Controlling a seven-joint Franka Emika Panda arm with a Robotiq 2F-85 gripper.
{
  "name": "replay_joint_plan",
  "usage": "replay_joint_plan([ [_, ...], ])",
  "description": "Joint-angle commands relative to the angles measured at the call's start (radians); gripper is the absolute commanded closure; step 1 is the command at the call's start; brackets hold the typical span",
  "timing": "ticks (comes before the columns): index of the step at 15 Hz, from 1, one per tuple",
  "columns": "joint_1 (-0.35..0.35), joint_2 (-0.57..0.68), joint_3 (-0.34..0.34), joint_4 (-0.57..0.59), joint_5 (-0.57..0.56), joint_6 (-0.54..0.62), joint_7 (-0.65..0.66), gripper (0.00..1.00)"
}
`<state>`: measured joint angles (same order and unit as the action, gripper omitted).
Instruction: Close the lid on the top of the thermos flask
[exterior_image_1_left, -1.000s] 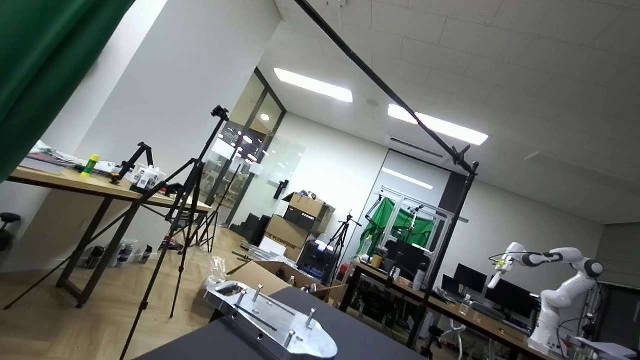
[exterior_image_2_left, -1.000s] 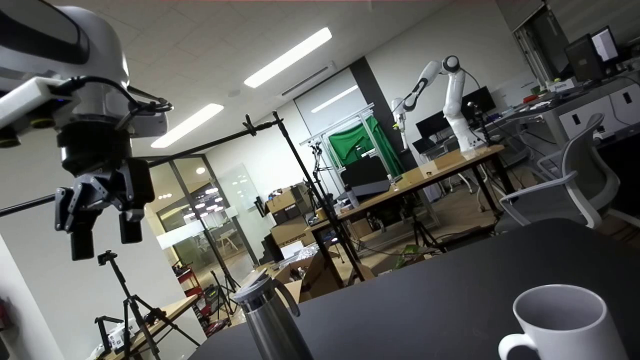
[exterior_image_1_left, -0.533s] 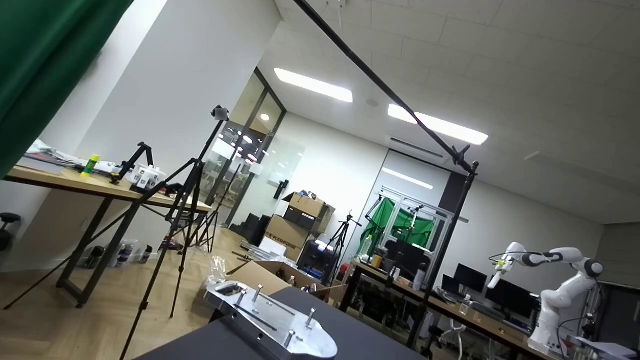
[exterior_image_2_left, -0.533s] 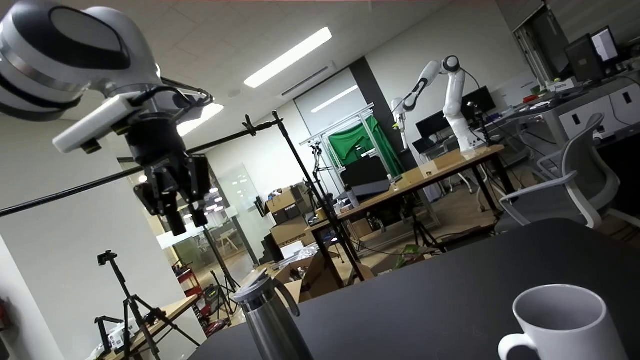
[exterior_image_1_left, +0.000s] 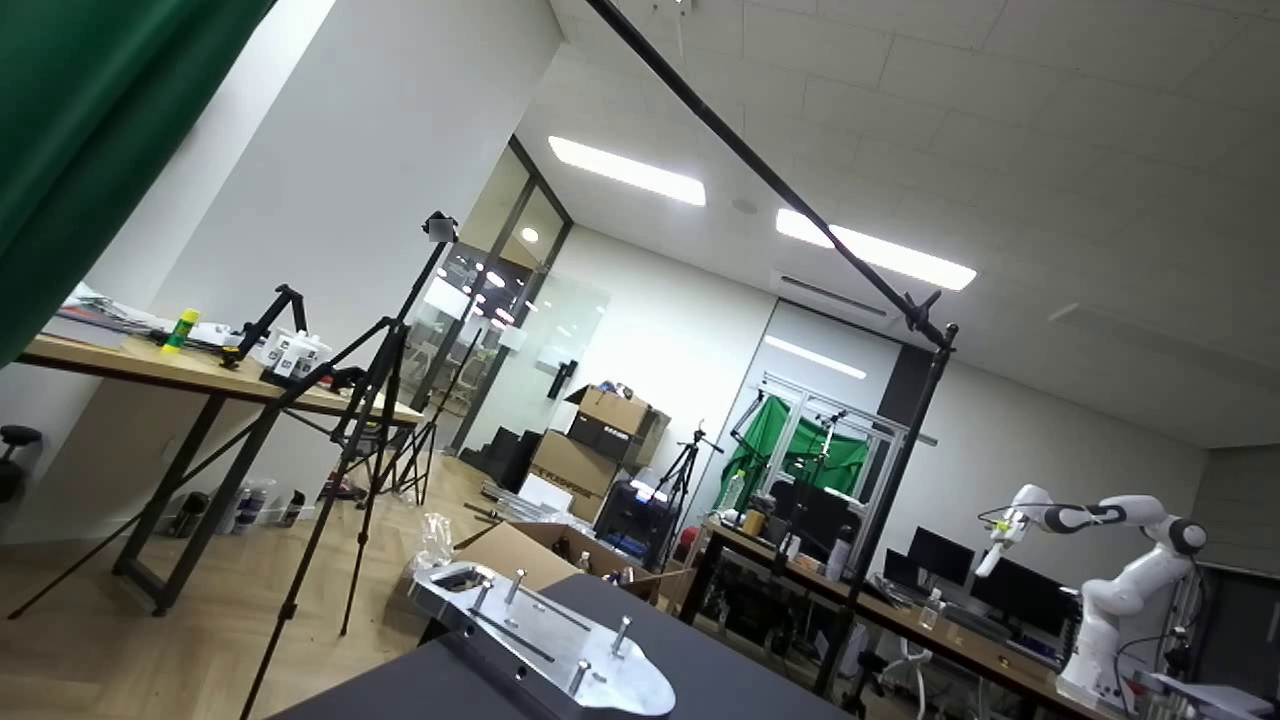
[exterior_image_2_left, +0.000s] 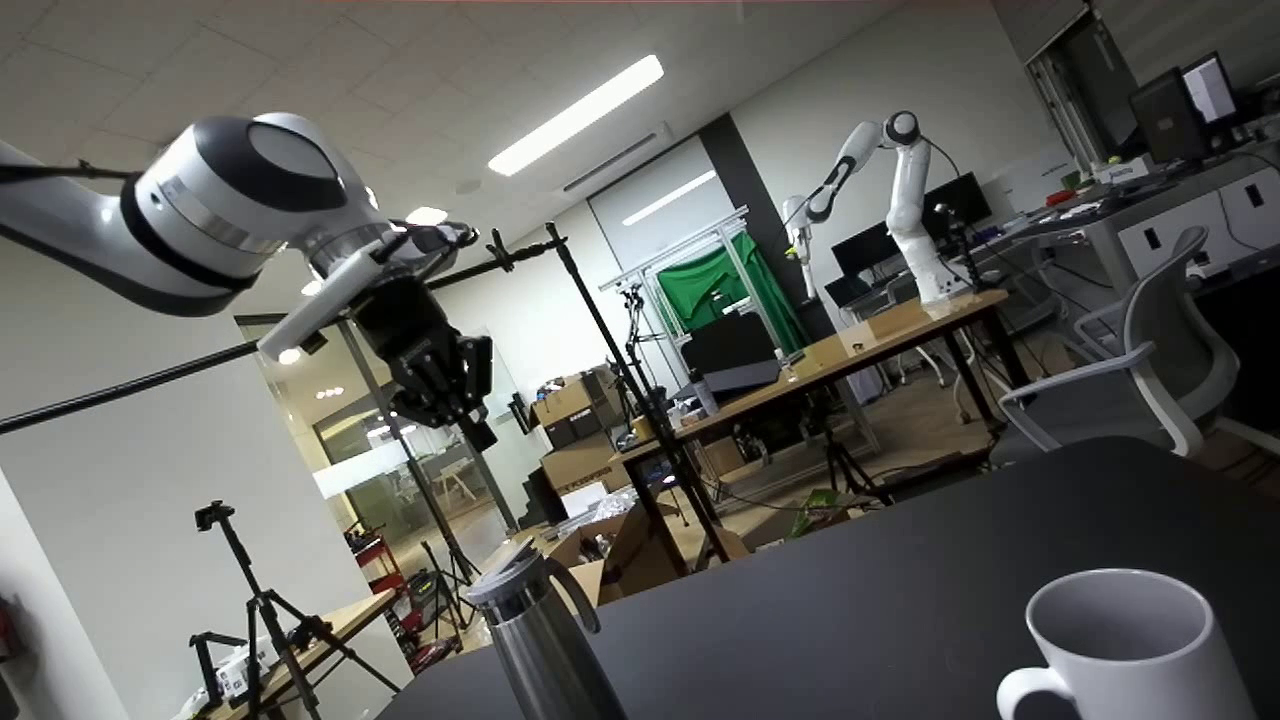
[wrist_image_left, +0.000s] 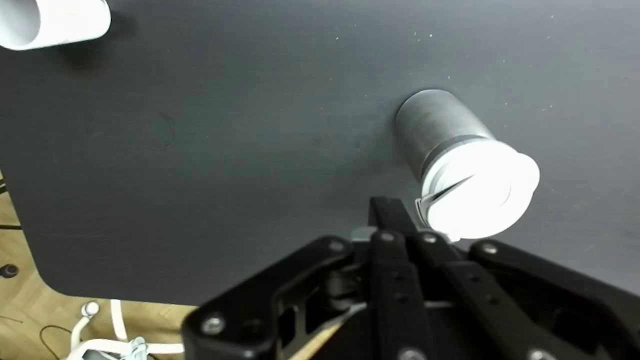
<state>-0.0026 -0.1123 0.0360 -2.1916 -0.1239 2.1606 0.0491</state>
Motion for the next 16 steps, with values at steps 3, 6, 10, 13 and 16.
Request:
replay_joint_plan([
  [3, 0.018, 0.158, 0.014, 0.167, -0.103, -0.037, 0.119, 1.00],
  [6, 0.033, 0.224, 0.010, 0.229, -0.103, -0.048, 0.128, 1.00],
  [10, 0.040, 0.236, 0.004, 0.218, -0.063, -0.055, 0.085, 0.99],
  [13, 0.047, 0.268, 0.005, 0.254, -0.046, -0.094, 0.084, 0.99],
  [16, 0.048, 0.269, 0.005, 0.259, -0.046, -0.098, 0.084, 0.99],
])
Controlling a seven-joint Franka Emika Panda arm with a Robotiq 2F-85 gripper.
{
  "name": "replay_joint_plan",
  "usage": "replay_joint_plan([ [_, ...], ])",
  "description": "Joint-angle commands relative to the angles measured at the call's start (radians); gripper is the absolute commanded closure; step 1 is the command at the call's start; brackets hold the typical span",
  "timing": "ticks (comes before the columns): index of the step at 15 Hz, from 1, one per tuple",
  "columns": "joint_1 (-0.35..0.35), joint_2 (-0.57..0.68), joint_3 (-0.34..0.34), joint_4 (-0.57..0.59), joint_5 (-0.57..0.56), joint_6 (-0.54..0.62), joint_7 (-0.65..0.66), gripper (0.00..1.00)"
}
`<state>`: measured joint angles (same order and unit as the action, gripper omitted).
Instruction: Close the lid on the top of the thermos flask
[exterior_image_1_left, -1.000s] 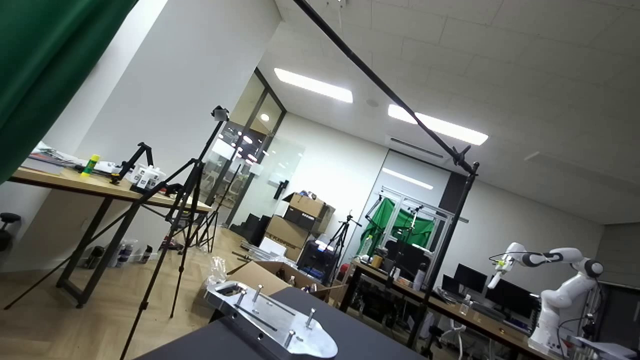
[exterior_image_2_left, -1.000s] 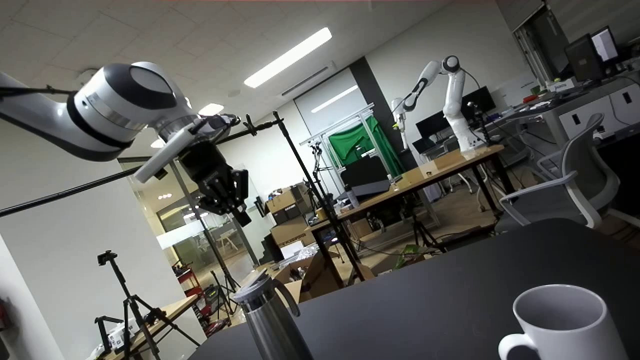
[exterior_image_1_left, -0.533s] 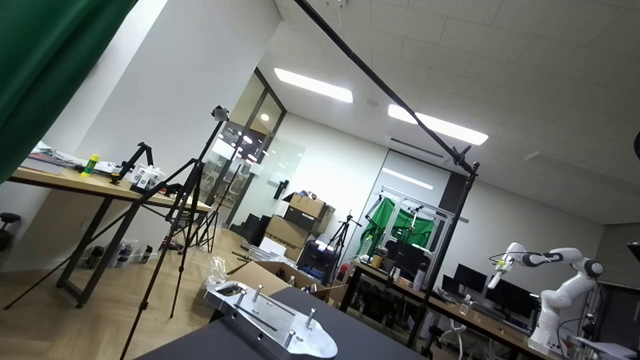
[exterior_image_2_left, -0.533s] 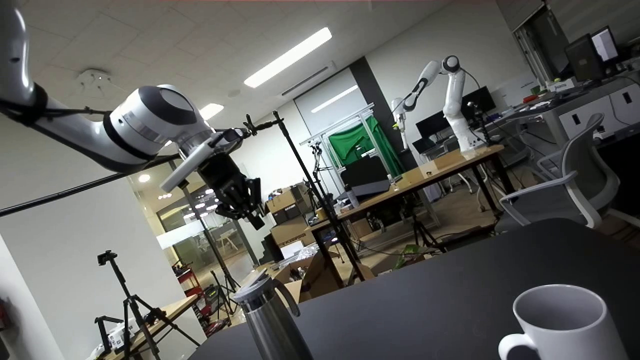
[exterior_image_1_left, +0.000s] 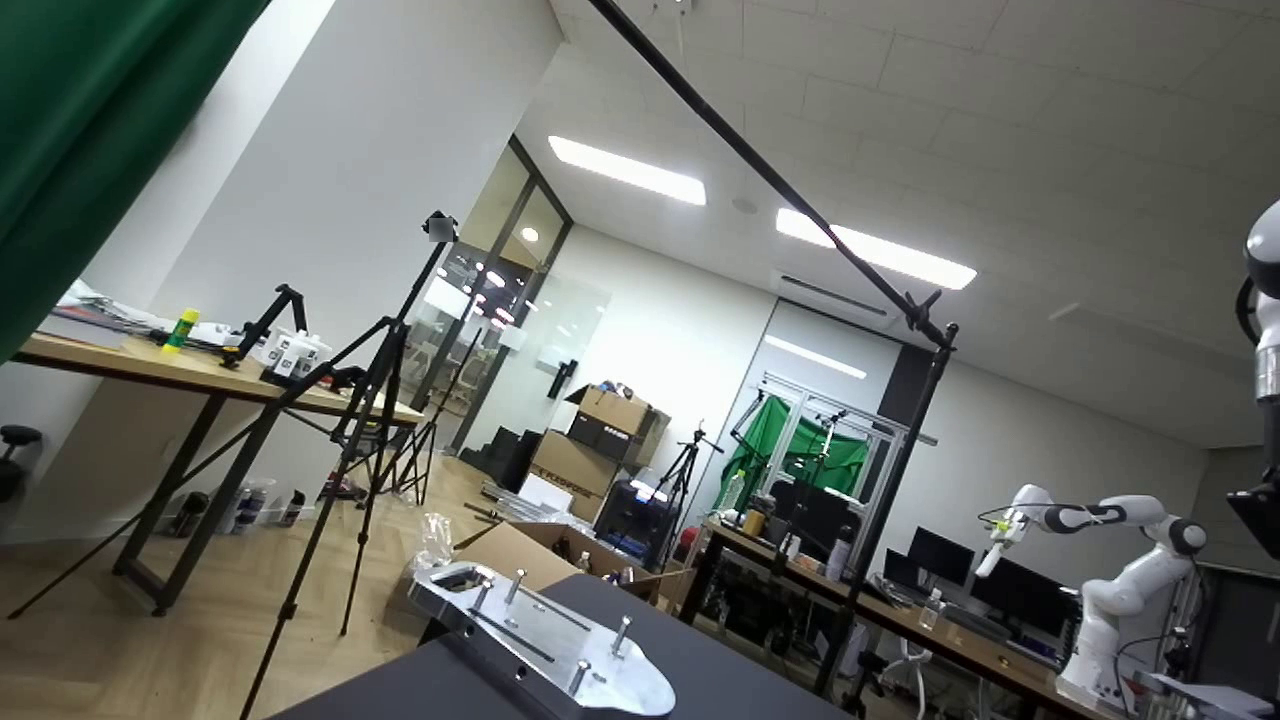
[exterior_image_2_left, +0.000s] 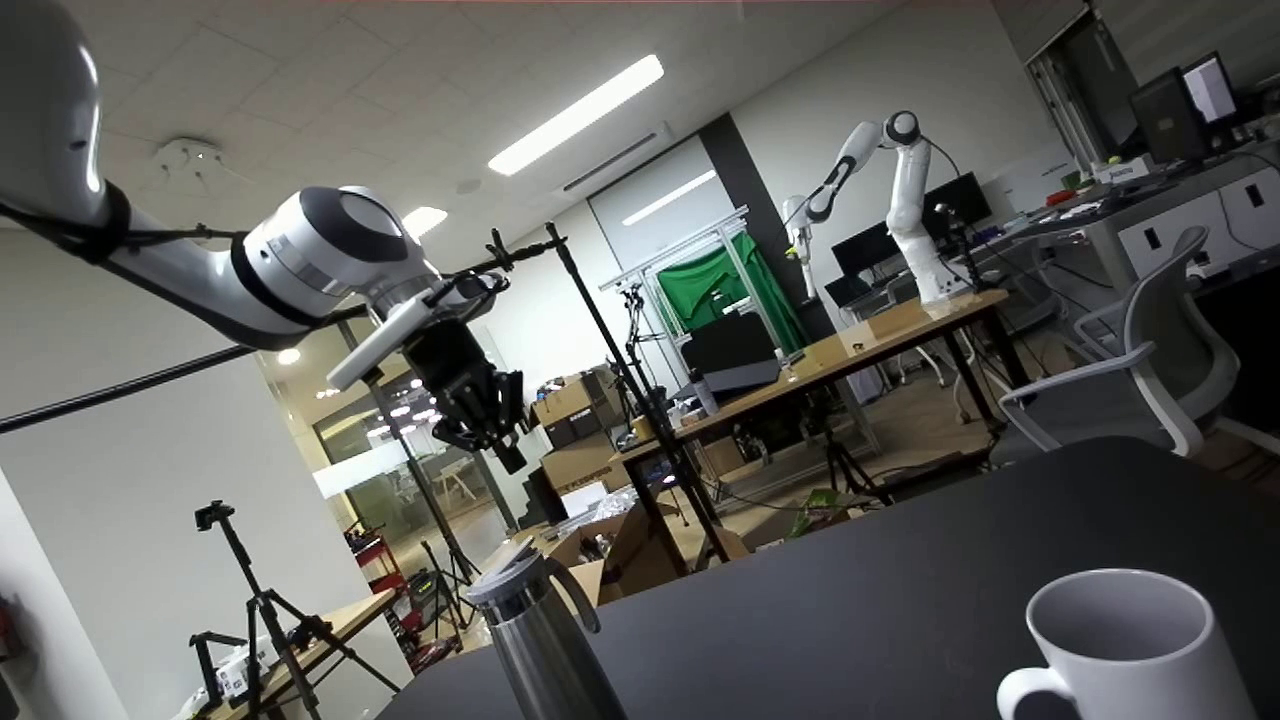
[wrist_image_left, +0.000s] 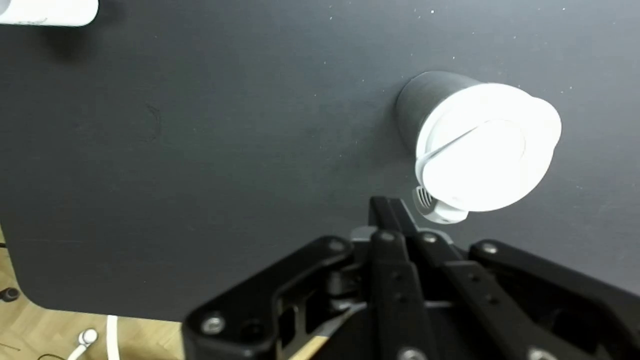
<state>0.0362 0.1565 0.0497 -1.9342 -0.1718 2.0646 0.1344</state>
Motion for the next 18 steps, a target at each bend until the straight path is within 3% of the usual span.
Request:
replay_joint_plan([
  [1, 0.009, 0.000, -0.009, 0.002, 0.002, -0.002, -0.001, 0.99],
  [18, 0.034, 0.164, 0.003, 0.023, 0.059, 0.131, -0.064, 1.00],
])
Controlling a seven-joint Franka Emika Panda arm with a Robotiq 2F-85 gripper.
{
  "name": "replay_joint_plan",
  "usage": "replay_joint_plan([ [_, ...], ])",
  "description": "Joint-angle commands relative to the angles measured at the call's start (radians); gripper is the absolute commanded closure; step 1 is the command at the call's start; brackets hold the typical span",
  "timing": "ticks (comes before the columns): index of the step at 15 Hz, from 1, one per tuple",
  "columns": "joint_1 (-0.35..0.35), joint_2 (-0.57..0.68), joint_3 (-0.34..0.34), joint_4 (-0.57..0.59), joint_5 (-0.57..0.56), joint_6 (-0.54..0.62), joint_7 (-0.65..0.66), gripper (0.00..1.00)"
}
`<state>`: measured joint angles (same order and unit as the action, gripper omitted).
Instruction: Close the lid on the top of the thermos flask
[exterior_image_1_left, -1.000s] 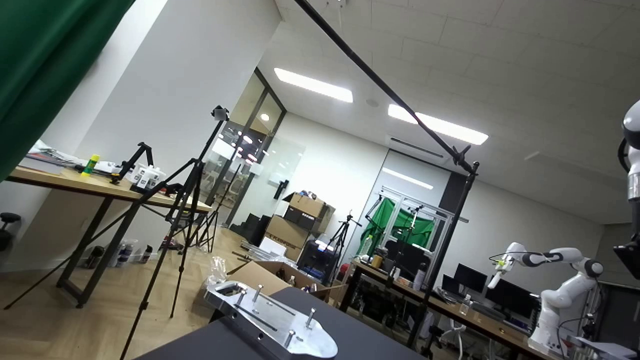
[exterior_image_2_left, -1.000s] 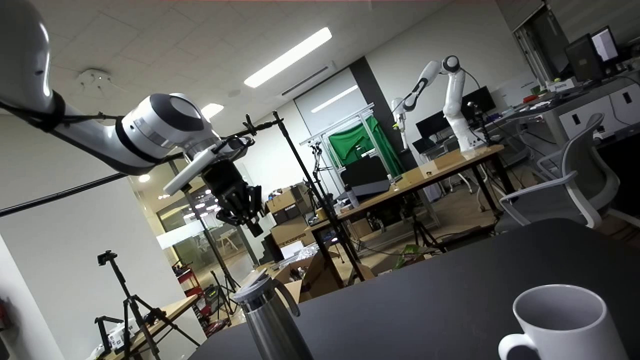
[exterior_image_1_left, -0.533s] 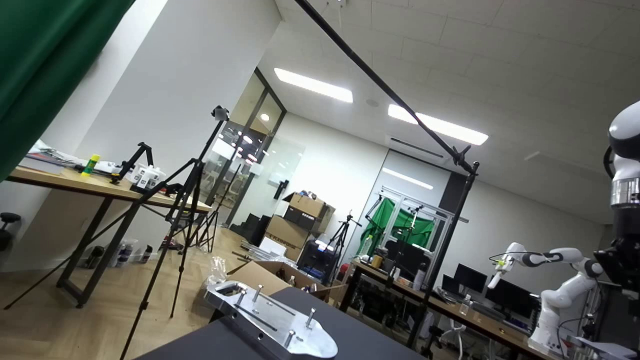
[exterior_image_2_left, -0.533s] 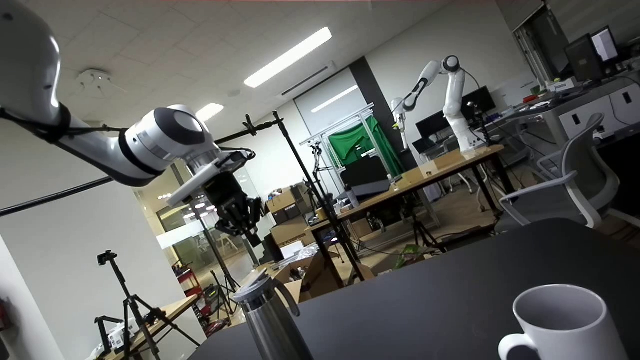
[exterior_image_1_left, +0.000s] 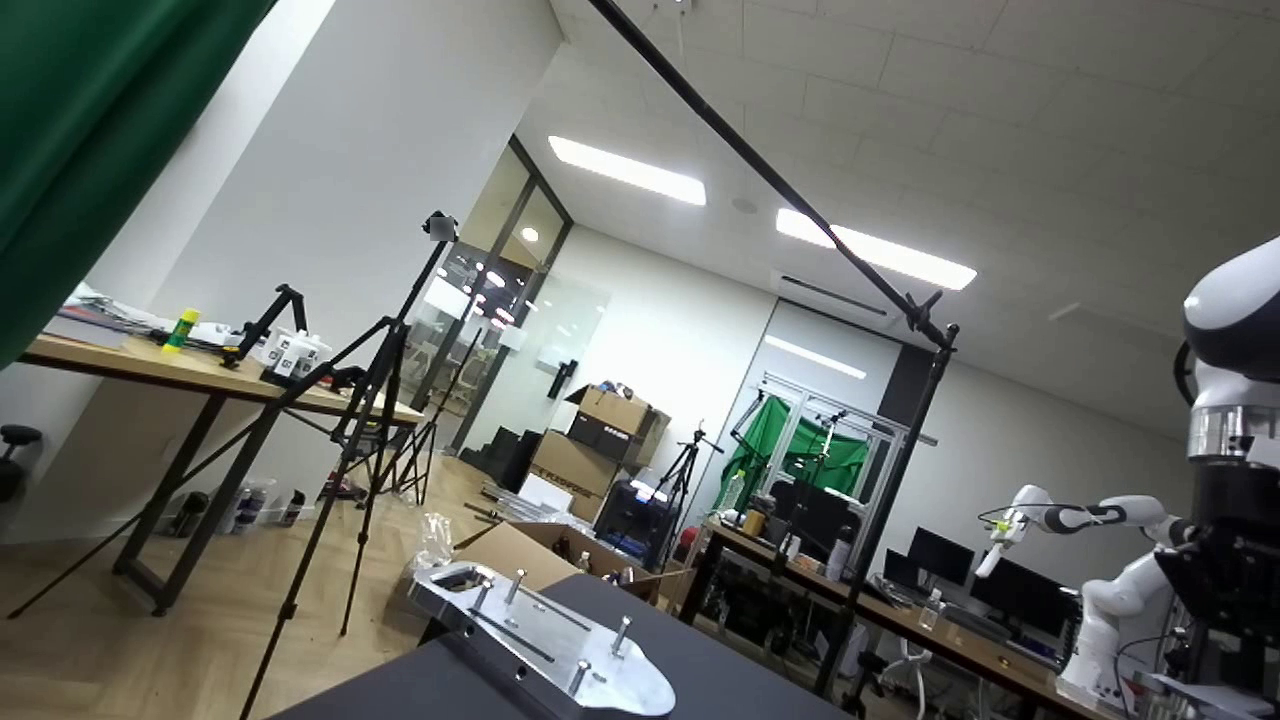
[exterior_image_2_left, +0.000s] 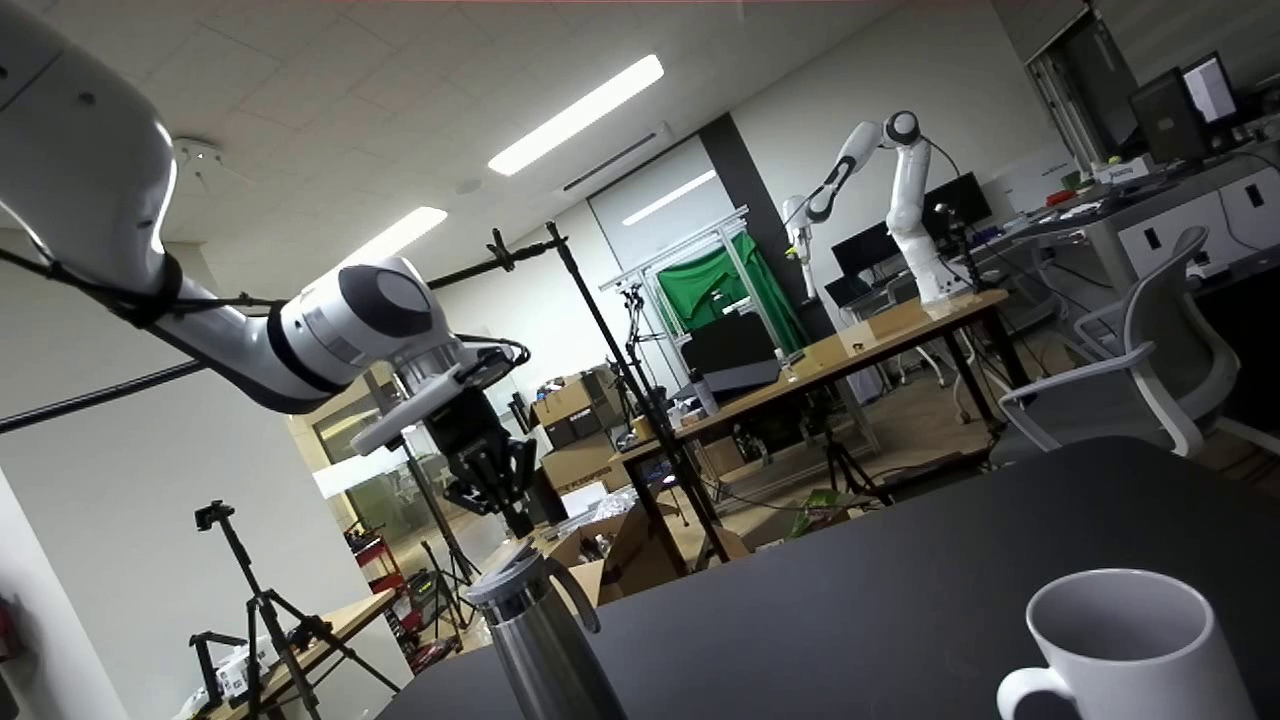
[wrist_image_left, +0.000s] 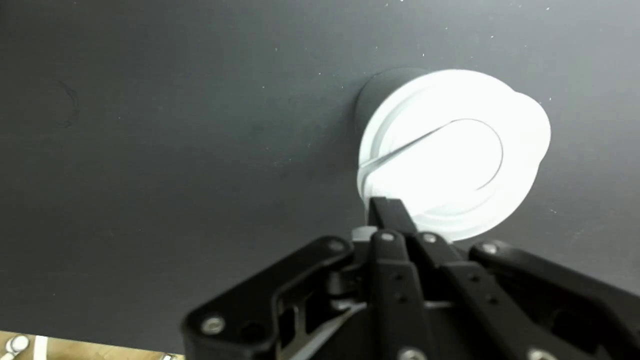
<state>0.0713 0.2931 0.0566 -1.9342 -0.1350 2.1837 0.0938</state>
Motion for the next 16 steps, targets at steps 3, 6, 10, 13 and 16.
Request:
replay_joint_plan([
  [3, -0.001, 0.051, -0.005, 0.029, 0.033, 0.005, -0.033, 1.00],
  [6, -0.001, 0.056, -0.008, 0.027, 0.039, 0.006, -0.034, 1.00],
  [10, 0.004, 0.033, -0.005, 0.035, 0.044, -0.004, -0.029, 1.00],
  [13, 0.022, -0.019, -0.014, 0.040, 0.001, -0.043, -0.011, 1.00],
  [16, 0.035, -0.062, -0.020, 0.037, -0.075, -0.110, -0.002, 0.68],
])
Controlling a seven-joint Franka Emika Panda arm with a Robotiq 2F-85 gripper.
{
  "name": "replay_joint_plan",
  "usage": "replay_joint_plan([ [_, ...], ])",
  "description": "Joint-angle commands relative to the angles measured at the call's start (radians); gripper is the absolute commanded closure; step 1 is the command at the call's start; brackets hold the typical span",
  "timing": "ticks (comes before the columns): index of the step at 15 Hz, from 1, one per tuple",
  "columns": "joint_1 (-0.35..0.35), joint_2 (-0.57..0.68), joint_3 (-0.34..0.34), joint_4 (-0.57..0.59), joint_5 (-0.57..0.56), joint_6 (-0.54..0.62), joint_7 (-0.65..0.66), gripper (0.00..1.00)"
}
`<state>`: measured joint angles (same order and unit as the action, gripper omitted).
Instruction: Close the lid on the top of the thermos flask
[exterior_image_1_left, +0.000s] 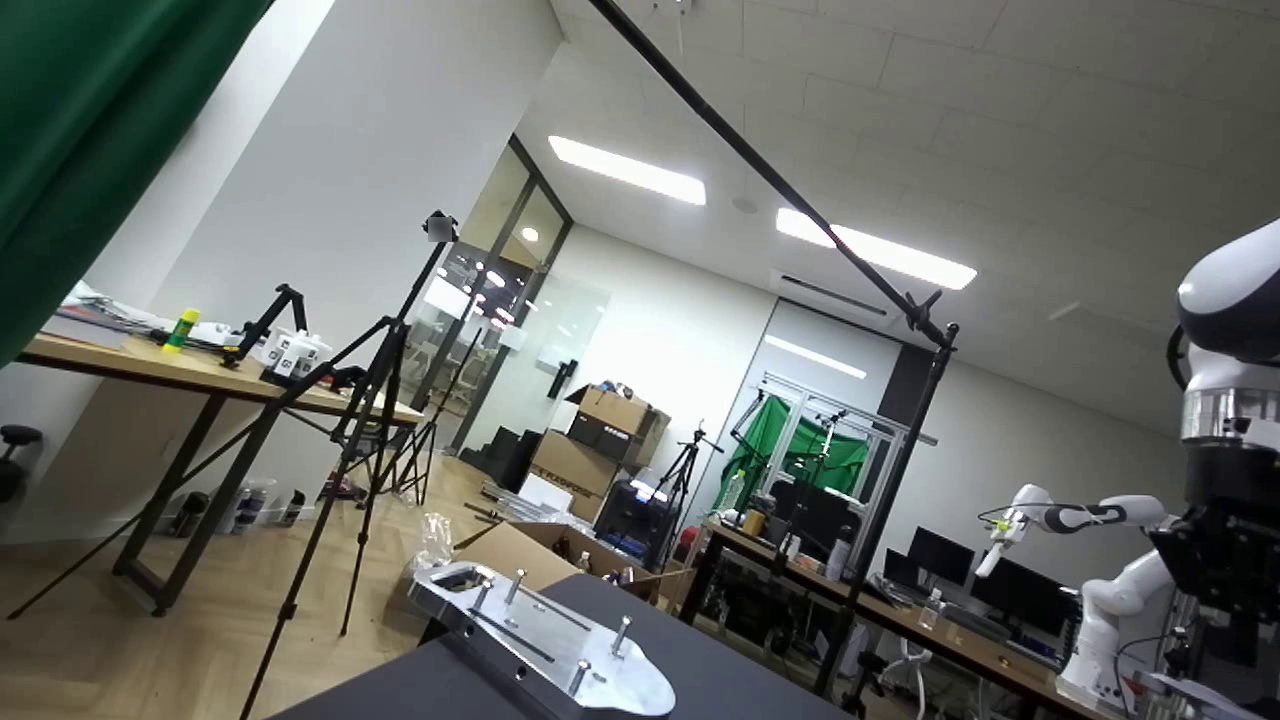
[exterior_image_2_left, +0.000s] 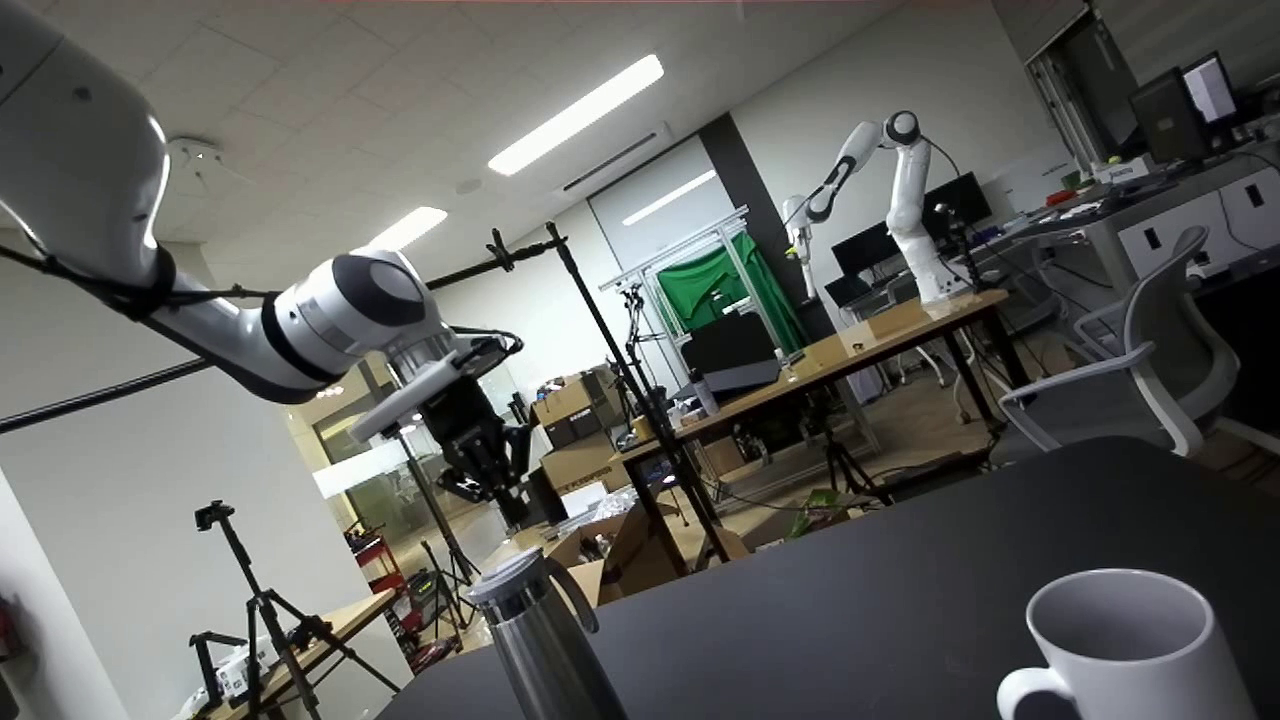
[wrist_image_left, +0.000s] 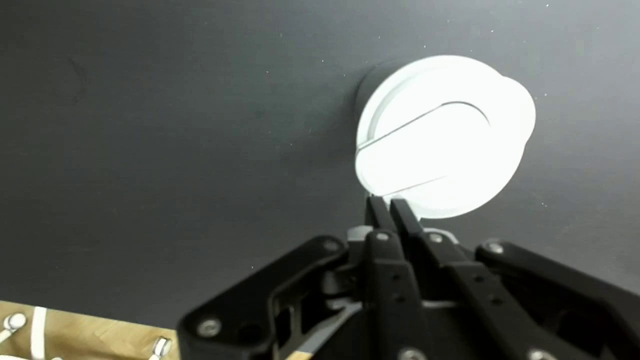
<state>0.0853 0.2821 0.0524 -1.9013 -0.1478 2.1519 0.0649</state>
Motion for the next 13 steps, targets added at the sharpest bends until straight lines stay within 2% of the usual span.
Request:
replay_joint_plan([
  [1, 0.020, -0.062, -0.013, 0.004, -0.072, -0.101, 0.022, 0.60],
  [5, 0.016, -0.070, -0.007, 0.038, -0.091, -0.219, 0.017, 0.34],
  [6, 0.009, -0.070, -0.001, 0.007, -0.070, -0.160, 0.000, 0.52],
  [9, 0.009, -0.072, -0.001, 0.016, -0.071, -0.190, 0.000, 0.34],
  [13, 0.009, -0.072, -0.001, 0.016, -0.072, -0.191, 0.000, 0.34],
])
